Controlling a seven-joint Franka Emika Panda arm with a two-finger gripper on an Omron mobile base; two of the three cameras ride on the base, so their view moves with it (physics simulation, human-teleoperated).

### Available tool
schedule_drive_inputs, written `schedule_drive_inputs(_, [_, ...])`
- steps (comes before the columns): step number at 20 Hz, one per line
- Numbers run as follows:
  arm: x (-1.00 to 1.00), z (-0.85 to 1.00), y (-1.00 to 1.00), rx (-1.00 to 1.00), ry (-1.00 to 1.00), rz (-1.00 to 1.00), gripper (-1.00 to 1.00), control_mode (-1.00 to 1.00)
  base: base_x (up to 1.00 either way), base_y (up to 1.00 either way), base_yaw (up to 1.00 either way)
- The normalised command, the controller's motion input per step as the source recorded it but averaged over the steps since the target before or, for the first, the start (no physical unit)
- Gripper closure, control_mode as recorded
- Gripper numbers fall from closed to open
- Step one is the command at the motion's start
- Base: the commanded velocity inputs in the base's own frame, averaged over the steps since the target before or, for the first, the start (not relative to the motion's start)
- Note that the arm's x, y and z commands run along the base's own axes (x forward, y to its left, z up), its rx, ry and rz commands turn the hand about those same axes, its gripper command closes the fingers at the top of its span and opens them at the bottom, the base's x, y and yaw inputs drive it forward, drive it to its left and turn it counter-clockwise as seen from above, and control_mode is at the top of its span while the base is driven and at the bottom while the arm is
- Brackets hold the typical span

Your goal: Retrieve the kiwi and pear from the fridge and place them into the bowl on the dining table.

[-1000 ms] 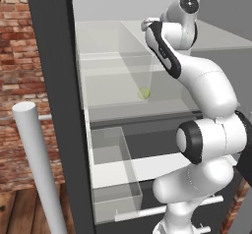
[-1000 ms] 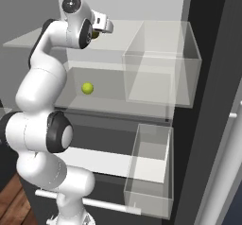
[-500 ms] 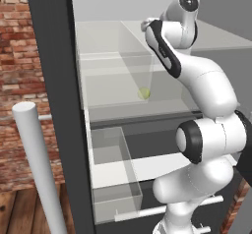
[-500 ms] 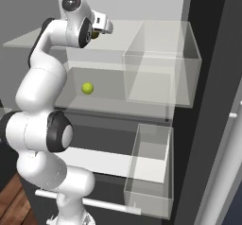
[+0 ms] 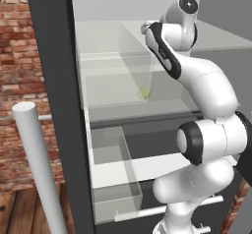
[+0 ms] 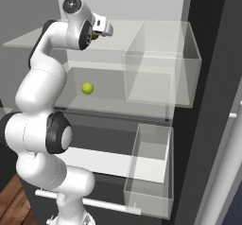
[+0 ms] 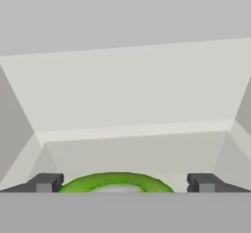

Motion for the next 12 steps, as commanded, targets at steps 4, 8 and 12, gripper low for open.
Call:
schedule_drive_inputs(4, [0.15,-0.24,0.00,0.00,0.00,0.00,-1.00,-1.00,0.00,0.00,0.00])
schedule_drive_inputs(8, [0.15,-0.27,0.00,0.00,0.00,0.00,-1.00,-1.00,0.00,0.00,0.00])
schedule_drive_inputs(12, [0.11,-0.28,0.01,0.00,0.00,0.00,-1.00,-1.00,0.00,0.00,0.00])
